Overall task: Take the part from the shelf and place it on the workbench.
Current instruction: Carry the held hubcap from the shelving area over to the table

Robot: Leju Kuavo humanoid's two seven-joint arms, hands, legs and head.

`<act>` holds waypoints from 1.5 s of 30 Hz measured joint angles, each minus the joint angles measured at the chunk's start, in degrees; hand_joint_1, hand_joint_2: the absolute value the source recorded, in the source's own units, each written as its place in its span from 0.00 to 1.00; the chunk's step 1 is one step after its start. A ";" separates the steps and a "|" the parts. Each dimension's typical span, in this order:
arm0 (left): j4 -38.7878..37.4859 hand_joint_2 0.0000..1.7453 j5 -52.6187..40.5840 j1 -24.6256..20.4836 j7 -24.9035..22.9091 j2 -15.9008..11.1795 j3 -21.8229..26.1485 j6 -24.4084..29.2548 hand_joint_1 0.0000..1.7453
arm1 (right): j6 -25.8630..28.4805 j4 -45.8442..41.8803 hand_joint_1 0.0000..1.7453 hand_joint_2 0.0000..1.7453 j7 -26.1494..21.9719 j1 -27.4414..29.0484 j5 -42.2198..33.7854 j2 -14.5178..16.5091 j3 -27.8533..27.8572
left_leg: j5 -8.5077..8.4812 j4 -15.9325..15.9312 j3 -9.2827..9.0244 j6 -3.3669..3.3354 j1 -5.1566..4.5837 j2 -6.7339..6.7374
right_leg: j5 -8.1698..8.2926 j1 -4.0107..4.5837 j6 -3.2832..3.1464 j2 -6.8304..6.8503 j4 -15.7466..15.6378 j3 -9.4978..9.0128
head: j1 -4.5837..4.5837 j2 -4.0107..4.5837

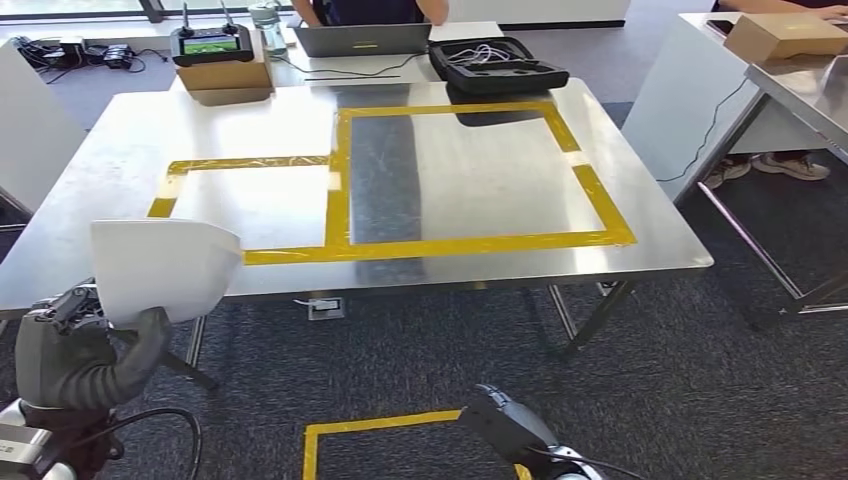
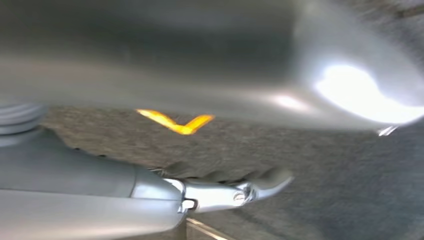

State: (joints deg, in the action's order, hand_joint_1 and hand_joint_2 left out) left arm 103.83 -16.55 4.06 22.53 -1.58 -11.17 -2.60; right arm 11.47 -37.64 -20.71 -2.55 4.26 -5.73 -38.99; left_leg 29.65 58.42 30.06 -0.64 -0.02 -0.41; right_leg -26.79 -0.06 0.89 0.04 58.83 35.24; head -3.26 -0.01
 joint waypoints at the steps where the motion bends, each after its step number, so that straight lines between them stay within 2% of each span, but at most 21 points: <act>1: 0.03 1.00 0.01 0.00 0.05 0.01 0.00 -0.11 1.00 | 0.06 0.00 0.00 0.00 -0.03 0.08 0.10 0.01 -0.02 | 0.05 0.09 -0.11 0.38 -0.02 0.01 | -0.15 0.06 -0.48 0.01 -0.20 -0.18 | 0.03 0.00; 4: 0.13 1.00 0.12 0.04 0.40 0.01 -0.03 -0.29 1.00 | 0.27 -0.03 0.00 0.00 -0.05 0.30 0.54 0.04 -0.05 | 1.10 2.80 0.42 1.26 0.05 0.07 | 0.06 -0.24 -1.60 0.06 -0.73 -1.75 | -0.04 0.00; 7: 0.15 1.00 0.26 0.47 0.62 0.01 -0.08 -0.25 1.00 | 0.33 -0.04 0.00 0.00 -0.03 0.47 0.98 0.04 -0.15 | 4.99 12.83 6.56 1.60 0.19 0.11 | -0.91 -0.24 -2.18 0.48 -0.86 -2.92 | -0.10 0.00; 9: 0.15 1.00 0.30 0.91 0.67 0.01 -0.09 -0.21 1.00 | 0.32 -0.04 0.00 0.00 0.01 0.65 1.05 0.04 -0.20 | 5.32 16.24 9.88 1.65 0.20 0.13 | -1.71 -0.14 -2.23 0.96 -0.86 -3.72 | -0.10 0.00; 10: 0.15 1.00 0.32 1.02 0.69 0.00 -0.09 -0.20 1.00 | 0.31 -0.04 0.00 0.00 0.01 0.69 1.06 0.04 -0.22 | 3.60 14.92 10.03 1.59 0.18 0.21 | -2.18 -0.10 -2.20 1.27 -0.85 -4.32 | -0.10 0.00; 12: 0.19 1.00 0.37 1.06 0.71 -0.01 -0.10 -0.18 1.00 | 0.31 -0.04 0.00 0.00 0.01 0.71 1.06 0.04 -0.25 | -1.85 7.77 7.91 1.12 -0.02 1.39 | -3.28 -0.03 -1.98 2.03 -0.86 -5.78 | -0.10 0.01; 13: 0.18 1.00 0.41 1.02 0.72 0.01 -0.13 -0.18 1.00 | 0.31 -0.04 0.00 0.00 0.01 0.71 1.07 0.04 -0.25 | -3.13 4.38 6.76 0.86 -0.30 2.21 | -3.81 0.08 -1.73 2.32 -0.82 -6.37 | -0.12 0.01; 15: 0.20 1.00 0.55 1.05 0.72 0.07 -0.23 -0.18 1.00 | 0.22 -0.04 0.00 0.00 0.03 0.68 1.08 0.04 -0.28 | -3.51 1.28 5.67 0.14 -0.71 3.22 | -4.63 0.36 -1.01 2.95 -0.65 -6.98 | -0.10 0.01; 18: 0.27 1.00 0.66 1.14 0.72 0.22 -0.42 -0.18 1.00 | 0.11 -0.05 0.00 0.00 0.02 0.58 1.10 0.02 -0.34 | -3.53 0.89 4.88 -0.91 -0.43 2.30 | -5.07 0.48 -0.18 2.94 0.64 -7.23 | -0.03 0.00; 20: 0.34 1.00 0.68 0.99 0.73 0.36 -0.54 -0.18 1.00 | 0.11 -0.07 0.00 0.00 -0.01 0.51 1.11 -0.02 -0.36 | -3.24 0.60 4.06 -1.43 -0.10 1.83 | -6.21 0.26 0.39 1.58 4.78 -5.01 | 0.00 -0.01; 23: 0.34 1.00 0.70 0.94 0.73 0.46 -0.60 -0.18 1.00 | 0.11 -0.06 0.00 0.00 0.03 0.72 1.11 -0.12 -0.38 | -2.48 0.55 3.52 -1.75 -0.01 1.09 | -9.93 -0.09 1.14 0.46 14.43 1.97 | 0.05 -0.01; 25: 0.32 1.00 0.70 0.96 0.73 0.48 -0.61 -0.18 1.00 | 0.11 -0.06 0.00 0.00 0.03 0.85 1.11 -0.16 -0.41 | -1.86 0.55 2.82 -1.62 -0.01 0.61 | -8.54 -0.17 1.21 0.44 14.74 4.02 | 0.05 -0.01; 27: 0.32 1.00 0.70 0.96 0.73 0.52 -0.61 -0.18 1.00 | 0.11 -0.06 0.00 0.00 0.03 0.87 1.11 -0.20 -0.43 | -1.04 0.53 1.77 -1.30 0.01 0.34 | -2.94 -0.20 0.97 0.45 7.79 2.29 | 0.04 0.00; 29: 0.29 1.00 0.70 0.95 0.72 0.58 -0.62 -0.18 1.00 | 0.10 -0.06 0.00 0.00 0.04 0.82 1.10 -0.24 -0.45 | -0.34 0.50 1.05 -0.75 -0.04 0.20 | -0.34 0.01 0.43 0.50 1.66 0.38 | 0.01 0.01; 34: 0.33 1.00 0.72 0.90 0.74 0.58 -0.63 -0.18 1.00 | 0.09 -0.08 0.00 0.00 0.01 0.79 1.10 -0.30 -0.50 | 0.43 2.14 0.65 1.08 -0.10 0.15 | 0.04 -0.05 -1.49 0.44 -0.48 -1.24 | -0.03 0.00; 36: 0.33 1.00 0.72 0.86 0.74 0.57 -0.63 -0.18 1.00 | 0.03 -0.08 0.00 0.00 0.01 0.66 1.11 -0.30 -0.50 | 2.88 7.14 3.17 1.55 0.02 0.16 | -0.28 -0.20 -1.99 0.40 -0.74 -2.16 | -0.13 0.00; 38: 0.19 1.00 0.72 0.93 0.73 0.56 -0.64 -0.18 1.00 | -0.11 -0.08 0.00 0.00 0.04 0.64 1.12 -0.30 -0.50 | 5.59 14.13 7.63 1.87 0.13 0.16 | -0.78 -0.18 -2.18 0.39 -0.77 -2.60 | -0.16 -0.01; 39: 0.09 1.00 0.72 0.97 0.73 0.55 -0.65 -0.18 1.00 | -0.21 -0.08 0.00 0.00 0.06 0.65 1.11 -0.31 -0.50 | 5.84 16.05 9.30 1.93 0.17 0.17 | -1.05 -0.17 -2.19 0.37 -0.77 -2.86 | -0.16 -0.01; 41: -0.12 1.00 0.73 0.95 0.73 0.52 -0.66 -0.18 1.00 | -0.35 -0.08 0.00 0.00 0.07 0.63 1.07 -0.32 -0.50 | 2.75 13.85 9.65 1.85 0.18 0.17 | -1.65 -0.18 -2.07 0.28 -0.77 -3.65 | -0.17 -0.01; 43: -0.32 1.00 0.74 0.85 0.73 0.49 -0.66 -0.18 1.00 | -0.38 -0.08 0.00 0.00 0.02 0.58 1.01 -0.30 -0.50 | -2.26 6.33 7.11 1.49 0.12 0.20 | -2.36 -0.13 -1.76 0.19 -0.72 -4.62 | -0.17 0.00; 45: -0.51 1.00 0.74 0.71 0.73 0.49 -0.66 -0.18 1.00 | -0.38 -0.05 0.00 0.00 -0.02 0.50 0.92 -0.28 -0.49 | -3.82 1.44 5.39 0.85 -0.06 0.26 | -2.96 0.04 -1.22 0.12 -0.59 -4.89 | -0.20 0.00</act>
State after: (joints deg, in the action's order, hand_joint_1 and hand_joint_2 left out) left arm 103.32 -15.80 4.77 23.26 -1.10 -11.82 -2.78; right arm 11.10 -37.70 -20.73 -2.05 5.17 -6.01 -39.48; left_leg 25.83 59.86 35.45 0.20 -0.08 -0.15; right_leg -29.75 -0.02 -0.33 0.15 58.24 30.35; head -3.46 -0.01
